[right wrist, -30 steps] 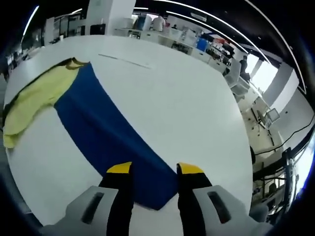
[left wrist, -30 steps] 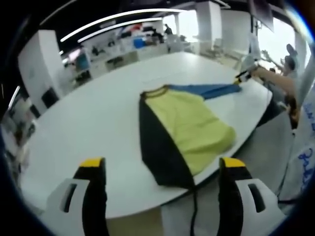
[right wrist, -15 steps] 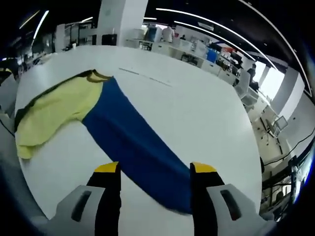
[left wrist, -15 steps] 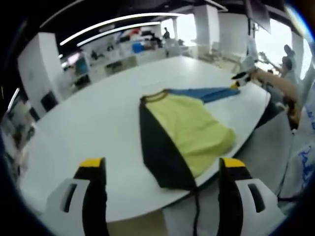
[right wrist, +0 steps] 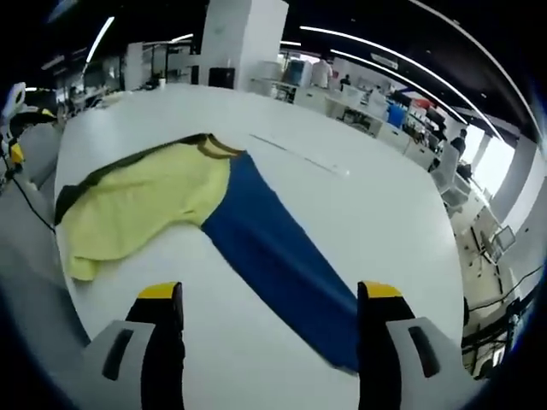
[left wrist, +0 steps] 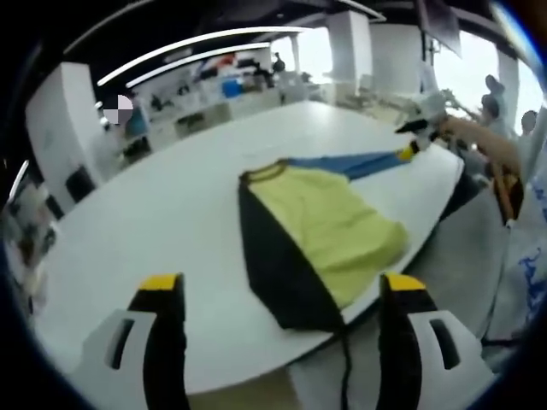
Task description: Fold the garment on the visible template until the final outline fits inside the template.
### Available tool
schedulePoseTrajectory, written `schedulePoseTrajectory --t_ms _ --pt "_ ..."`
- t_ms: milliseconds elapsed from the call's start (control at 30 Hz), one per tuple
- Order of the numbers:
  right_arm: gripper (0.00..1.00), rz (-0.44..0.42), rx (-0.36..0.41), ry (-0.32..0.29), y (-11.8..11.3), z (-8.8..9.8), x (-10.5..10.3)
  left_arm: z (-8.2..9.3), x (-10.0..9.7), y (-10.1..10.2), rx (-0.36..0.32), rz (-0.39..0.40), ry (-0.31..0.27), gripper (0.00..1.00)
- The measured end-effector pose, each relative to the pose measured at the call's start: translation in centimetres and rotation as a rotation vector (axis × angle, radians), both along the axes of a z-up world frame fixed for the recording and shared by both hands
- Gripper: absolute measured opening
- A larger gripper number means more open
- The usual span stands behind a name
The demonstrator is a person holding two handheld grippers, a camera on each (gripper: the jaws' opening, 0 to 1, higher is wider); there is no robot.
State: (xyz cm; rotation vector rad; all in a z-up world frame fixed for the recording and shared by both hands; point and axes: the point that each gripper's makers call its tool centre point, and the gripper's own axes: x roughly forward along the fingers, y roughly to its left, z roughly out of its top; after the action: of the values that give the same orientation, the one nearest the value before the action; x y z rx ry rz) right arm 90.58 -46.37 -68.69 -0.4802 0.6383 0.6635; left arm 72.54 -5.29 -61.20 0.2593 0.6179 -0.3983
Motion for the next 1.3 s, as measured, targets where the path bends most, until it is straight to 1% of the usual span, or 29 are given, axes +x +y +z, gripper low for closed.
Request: schedulePoseTrajectory --t_ms 167,200,233,367,433,500,533,567,600,633,667,767,833,967,1000,1067,1133,1200,1300 --pt "0.97 0.035 0.019 0.001 2.5 1.0 -2.2 0.1 0.1 0.1 -0.006 -0.021 -0.007 0.91" --pt "1.00 0.056 0.026 0.003 3.2 1.2 -2.8 0.2 0.0 0.3 -0.005 -0.028 -0.007 0.90" --pt "1.00 0.072 0.033 0.000 3.7 1.3 -3.1 0.2 0.0 0.3 -0.004 -0.033 -0.008 0.90" --pt "1.00 0.066 0.049 0.011 3.9 1.3 -3.4 0.3 0.1 0.7 -0.005 -0.046 -0.013 0.90" --pt "1.00 0.069 0.042 0.008 4.6 1.7 -4.4 0.4 0.1 0.9 -0.005 -0.053 -0.020 0.90" --pt "1.00 0.075 0.063 -0.006 5.7 2.6 -5.4 0.6 0.2 1.3 -0.003 -0.058 -0.027 0.90" --pt "1.00 0.065 0.082 -0.014 5.7 2.8 -4.7 0.6 0.2 1.4 -0.001 -0.057 -0.031 0.90" --pt "1.00 0.061 0.107 -0.020 6.0 3.5 -4.8 0.7 0.3 1.6 0.000 -0.057 -0.034 0.90" --pt "1.00 0.061 0.115 -0.024 6.3 3.8 -5.1 0.8 0.3 1.7 0.000 -0.057 -0.035 0.90" --pt "1.00 0.062 0.133 -0.032 6.8 4.5 -5.7 0.9 0.3 1.8 -0.002 -0.058 -0.039 0.90" --pt "1.00 0.068 0.135 -0.036 7.3 5.1 -6.4 0.9 0.3 1.8 -0.006 -0.063 -0.040 0.90" --pt "1.00 0.093 0.121 -0.055 8.3 6.0 -7.5 0.7 0.4 1.9 -0.005 -0.073 -0.037 0.90" --pt "1.00 0.117 0.107 -0.038 8.9 6.1 -8.6 0.4 0.4 1.9 -0.005 -0.081 -0.029 0.90" --pt "1.00 0.142 0.111 -0.031 9.9 6.9 -10.3 0.1 0.4 1.9 -0.004 -0.089 -0.024 0.89" --pt "1.00 0.145 0.111 -0.031 10.0 7.1 -10.6 0.1 0.3 1.8 -0.012 -0.091 -0.023 0.90" --pt "1.00 0.158 0.110 -0.056 10.4 7.9 -10.9 0.0 0.3 1.8 -0.013 -0.090 -0.023 0.90" --pt "1.00 0.155 0.138 -0.071 10.6 8.9 -11.3 -0.2 0.3 1.8 -0.010 -0.094 -0.019 0.89" --pt "1.00 0.162 0.149 -0.075 10.8 9.8 -11.8 -0.4 0.2 1.8 -0.009 -0.095 -0.014 0.89" --pt "1.00 0.180 0.127 -0.076 10.6 10.5 -12.6 -0.5 0.2 1.7 -0.012 -0.095 -0.010 0.89"
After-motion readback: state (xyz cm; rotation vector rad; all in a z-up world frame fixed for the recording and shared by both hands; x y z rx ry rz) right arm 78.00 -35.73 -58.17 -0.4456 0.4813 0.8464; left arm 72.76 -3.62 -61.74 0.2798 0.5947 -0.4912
